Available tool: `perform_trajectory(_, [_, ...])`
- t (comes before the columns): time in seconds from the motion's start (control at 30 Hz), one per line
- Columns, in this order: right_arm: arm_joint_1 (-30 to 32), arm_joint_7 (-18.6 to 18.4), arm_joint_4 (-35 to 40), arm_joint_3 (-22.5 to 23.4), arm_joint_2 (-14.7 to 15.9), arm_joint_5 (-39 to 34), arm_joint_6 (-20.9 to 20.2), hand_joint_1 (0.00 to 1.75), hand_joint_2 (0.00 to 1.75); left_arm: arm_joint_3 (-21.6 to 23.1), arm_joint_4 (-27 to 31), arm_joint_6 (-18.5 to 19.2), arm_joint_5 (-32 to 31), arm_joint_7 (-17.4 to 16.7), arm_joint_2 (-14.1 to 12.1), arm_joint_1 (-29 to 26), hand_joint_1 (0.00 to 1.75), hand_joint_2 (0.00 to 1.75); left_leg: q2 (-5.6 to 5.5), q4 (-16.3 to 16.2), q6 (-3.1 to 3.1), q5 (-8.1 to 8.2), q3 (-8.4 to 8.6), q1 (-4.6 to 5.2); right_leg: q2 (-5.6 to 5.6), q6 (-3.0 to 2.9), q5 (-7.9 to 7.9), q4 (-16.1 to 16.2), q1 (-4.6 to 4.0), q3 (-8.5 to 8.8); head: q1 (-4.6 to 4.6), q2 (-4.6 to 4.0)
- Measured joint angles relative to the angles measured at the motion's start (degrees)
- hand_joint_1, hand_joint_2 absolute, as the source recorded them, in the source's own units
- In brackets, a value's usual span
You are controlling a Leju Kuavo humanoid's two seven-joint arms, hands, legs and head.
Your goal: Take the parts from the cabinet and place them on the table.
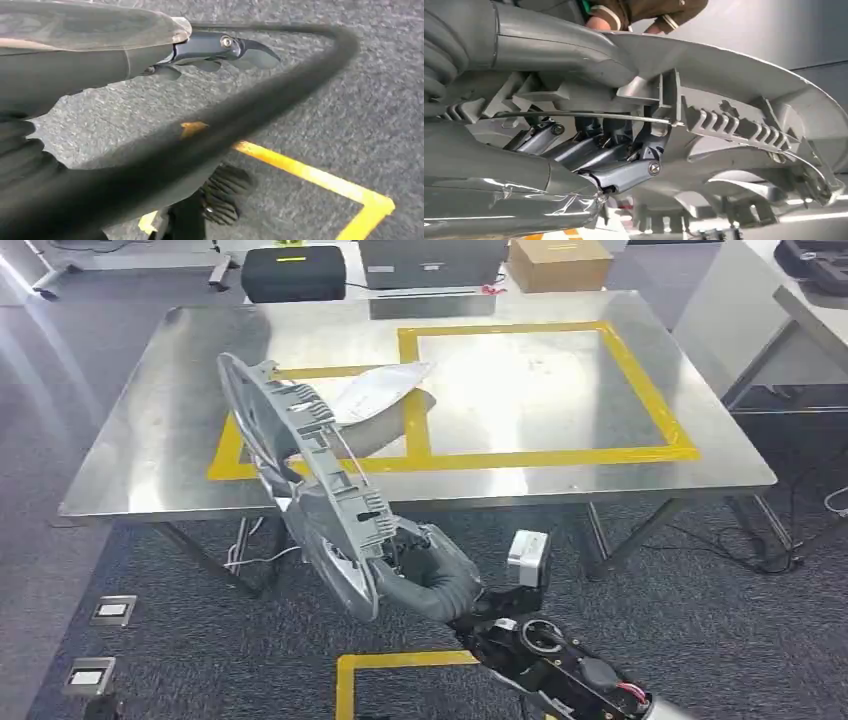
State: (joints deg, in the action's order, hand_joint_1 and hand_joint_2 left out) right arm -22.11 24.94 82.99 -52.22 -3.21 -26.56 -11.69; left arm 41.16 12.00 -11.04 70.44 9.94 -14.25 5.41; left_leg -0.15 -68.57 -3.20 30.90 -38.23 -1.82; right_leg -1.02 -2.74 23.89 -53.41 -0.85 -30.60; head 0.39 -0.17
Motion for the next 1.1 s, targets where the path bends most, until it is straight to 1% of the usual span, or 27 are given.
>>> perform_trajectory(0.07, [0.02,0.07,0.0,0.02,0.0,-0.04,0.09,1.75,1.75,0.02,0.0,0.0,-0.07,0.09,-0.22,0.01,0.0,1.75,-0.07,10.57,-0.48,-6.64,3.91,-0.39,-0.21,0.69,0.7,-0.65,0.4,0.34,-0.35,0.0])
perform_trajectory(0.1, [0.02,0.17,0.0,0.13,0.0,-0.04,0.17,1.75,1.75,0.06,0.0,0.0,-0.07,0.11,-0.13,0.02,0.0,1.75,-0.31,13.48,-0.74,-7.27,4.59,-0.62,-0.28,1.09,0.98,-1.04,0.34,0.31,-0.78,0.0])
perform_trajectory(0.13, [0.03,0.28,0.0,0.28,0.0,-0.11,0.28,1.75,1.75,0.11,0.0,0.0,-0.11,0.17,-0.15,0.14,0.0,1.75,-0.24,13.45,0.38,-4.66,4.35,-0.09,-0.51,1.46,1.17,-1.36,0.2,-0.08,-1.25,0.0])
perform_trajectory(0.17, [0.03,0.31,0.02,0.46,0.0,-0.13,0.42,1.75,1.75,0.15,0.0,0.0,-0.26,0.17,-0.2,0.23,0.0,1.75,-0.28,13.36,0.96,-6.14,4.51,0.08,-0.52,1.84,1.45,-1.33,0.14,-0.5,-1.05,0.0])
perform_trajectory(0.2, [0.13,0.28,0.02,0.55,0.0,-0.15,0.44,1.75,1.75,0.2,0.0,0.0,-0.3,0.17,-0.15,0.12,0.0,1.75,-0.26,13.32,1.42,-6.82,4.52,0.18,-0.56,2.09,1.6,-1.32,0.19,-0.34,-0.85,0.0])
perform_trajectory(0.23, [0.16,0.28,0.02,0.63,0.02,-0.15,0.44,1.75,1.75,0.22,0.0,0.0,-0.35,0.17,-0.15,0.02,0.0,1.75,-0.2,13.3,1.66,-6.89,4.57,0.15,-0.58,2.22,1.63,-1.29,0.22,-0.24,-0.76,0.0])
perform_trajectory(0.27, [0.16,0.28,0.02,0.81,0.04,-0.15,0.44,1.75,1.75,0.22,0.0,0.0,-0.44,0.19,-0.11,0.07,0.0,1.75,0.16,13.53,2.16,-7.21,4.68,-0.25,-0.53,2.58,2.03,-1.83,0.29,-0.34,-0.48,0.0])
perform_trajectory(0.3, [0.08,0.31,0.04,0.81,0.04,-0.17,0.44,1.75,1.75,0.22,0.0,0.0,-0.44,0.22,-0.13,0.12,0.0,1.75,0.26,13.53,2.47,-7.12,4.78,-0.22,-0.11,2.87,3.53,-3.67,0.39,-1.4,-0.31,0.0])
perform_trajectory(0.33, [0.1,0.31,0.04,0.83,0.04,-0.15,0.44,1.75,1.75,0.24,0.0,0.0,-0.46,0.24,-0.26,0.12,0.0,1.75,0.28,13.53,2.78,-7.07,4.86,-0.17,0.17,3.12,6.06,-7.77,0.46,-2.97,0.18,0.0])
perform_trajectory(0.4, [0.14,0.31,0.04,0.83,0.07,-0.17,0.44,1.75,1.75,0.26,0.0,0.0,-0.46,0.24,-0.31,0.07,0.0,1.75,0.55,13.52,2.93,-6.97,4.85,-0.05,0.31,3.45,10.45,-17.9,0.65,-7.56,0.79,0.0])
perform_trajectory(0.43, [0.25,0.31,0.04,0.83,0.11,-0.17,0.44,1.75,1.75,0.26,0.0,0.0,-0.46,0.24,-0.31,0.02,0.0,1.75,0.66,13.51,2.97,-6.92,4.88,0.0,0.35,3.55,11.27,-21.21,0.79,-9.17,0.99,0.0])
perform_trajectory(0.47, [0.36,0.31,0.02,0.83,0.18,-0.17,0.44,1.75,1.75,0.28,0.0,0.0,-0.44,0.24,-0.28,0.02,0.0,1.75,0.71,13.51,2.95,-6.83,4.96,0.0,0.38,3.58,10.5,-21.32,0.88,-9.38,1.18,0.0])
perform_trajectory(0.5, [0.39,0.31,0.02,0.83,0.2,-0.17,0.46,1.75,1.75,0.28,0.0,0.0,-0.44,0.24,-0.26,0.03,0.0,1.75,0.74,13.5,2.86,-6.74,5.1,0.0,0.44,3.51,8.55,-18.74,0.9,-8.27,1.42,0.0])
perform_trajectory(0.57, [0.35,0.31,0.04,0.9,0.2,-0.17,0.52,1.75,1.75,0.31,0.0,0.02,-0.44,0.24,-0.24,0.05,0.0,1.75,0.82,13.5,2.56,-6.49,5.63,-0.02,0.95,3.08,3.17,-8.28,0.89,-3.22,2.12,0.0])
perform_trajectory(0.6, [0.35,0.31,0.04,0.92,0.2,-0.17,0.61,1.75,1.75,0.31,0.0,0.04,-0.42,0.24,-0.24,0.01,0.0,1.75,0.87,13.52,2.31,-6.33,5.82,0.01,1.95,2.71,1.7,-3.31,0.79,-1.05,2.49,0.0])
perform_trajectory(0.63, [0.31,0.31,0.04,0.9,0.2,-0.17,0.79,1.75,1.75,0.31,0.0,0.07,-0.42,0.24,-0.26,0.04,0.0,1.75,0.87,13.26,2.02,-6.17,5.75,0.48,2.12,2.67,2.34,-2.02,0.31,-0.49,2.6,0.0])
perform_trajectory(0.7, [0.37,0.31,0.04,0.87,0.2,-0.17,0.98,1.75,1.75,0.31,0.0,0.06,-0.35,0.24,-0.26,-0.01,0.0,1.75,1.17,13.44,1.42,-6.38,5.63,0.47,1.62,2.42,2.34,-2.14,0.3,-0.15,2.12,0.0])
perform_trajectory(0.73, [0.39,0.28,0.04,0.9,0.2,-0.17,1.05,1.75,1.75,0.31,0.0,0.07,-0.33,0.24,-0.24,0.0,0.0,1.75,1.42,13.65,1.08,-6.57,5.77,0.25,1.38,2.13,2.21,-2.13,0.11,-0.19,1.97,0.0])
perform_trajectory(0.77, [0.37,0.3,0.07,0.92,0.17,-0.17,1.05,1.75,1.75,0.31,0.0,0.07,-0.29,0.24,-0.24,0.05,0.0,1.75,1.54,13.61,0.68,-6.35,5.85,0.21,1.21,1.57,1.8,-1.39,0.32,0.16,2.16,0.0])
perform_trajectory(0.8, [0.35,0.31,0.07,0.92,0.17,-0.17,1.05,1.75,1.75,0.33,0.0,0.07,-0.24,0.24,-0.22,0.02,0.0,1.75,1.24,12.33,0.54,-5.39,5.62,0.06,1.1,1.2,1.51,-1.0,0.54,0.5,2.08,0.0])
perform_trajectory(0.83, [0.21,0.35,0.07,0.92,0.17,-0.17,1.05,1.75,1.75,0.33,0.0,0.07,-0.24,0.24,-0.24,0.05,0.0,1.75,0.98,9.32,0.5,-3.41,4.09,0.15,1.01,0.95,1.4,-0.92,0.57,0.43,1.49,0.0])
perform_trajectory(0.9, [0.21,0.42,0.07,0.87,0.17,-0.22,1.03,1.75,1.75,0.33,0.0,0.07,-0.24,0.24,-0.28,0.15,0.0,1.75,0.63,-0.31,0.26,0.93,-0.69,0.21,0.76,0.72,1.34,-0.93,0.41,0.25,0.44,0.0])
perform_trajectory(0.93, [0.26,0.37,0.04,0.87,0.17,-0.22,1.03,1.75,1.75,0.33,0.0,0.07,-0.22,0.24,-0.28,0.05,0.0,1.75,0.6,-4.05,0.2,2.03,-2.67,0.22,0.53,0.65,1.36,-0.94,0.28,0.2,0.15,0.0])
perform_trajectory(0.97, [0.41,0.31,0.04,0.87,0.17,-0.24,1.03,1.75,1.75,0.33,0.0,0.07,-0.17,0.24,-0.26,-0.04,0.0,1.75,0.59,-5.32,0.26,1.69,-3.58,0.22,0.25,0.64,1.36,-0.95,0.18,0.22,-0.17,0.0])
perform_trajectory(1.0, [0.46,0.31,0.04,0.85,0.17,-0.26,1.03,1.75,1.75,0.33,0.0,0.07,-0.02,0.24,-0.24,-0.07,0.0,1.75,0.58,-3.51,0.39,0.01,-2.93,0.24,-0.02,0.64,1.37,-0.96,0.11,0.26,-0.37,0.0])
perform_trajectory(1.07, [0.41,0.31,0.04,0.83,0.17,-0.26,1.01,1.75,1.75,0.33,0.0,0.07,0.11,0.24,-0.39,-0.05,0.0,1.75,0.37,6.39,0.88,-5.35,1.71,0.32,-0.58,0.69,1.44,-1.01,0.05,0.47,-0.83,0.0])
perform_trajectory(1.1, [0.38,0.31,0.04,0.83,0.17,-0.26,1.01,1.75,1.75,0.33,0.0,0.07,0.13,0.24,-0.44,-0.03,0.0,1.75,-0.23,11.32,1.18,-7.31,4.1,0.35,-0.72,0.78,1.53,-1.09,0.07,0.46,-1.09,0.0])
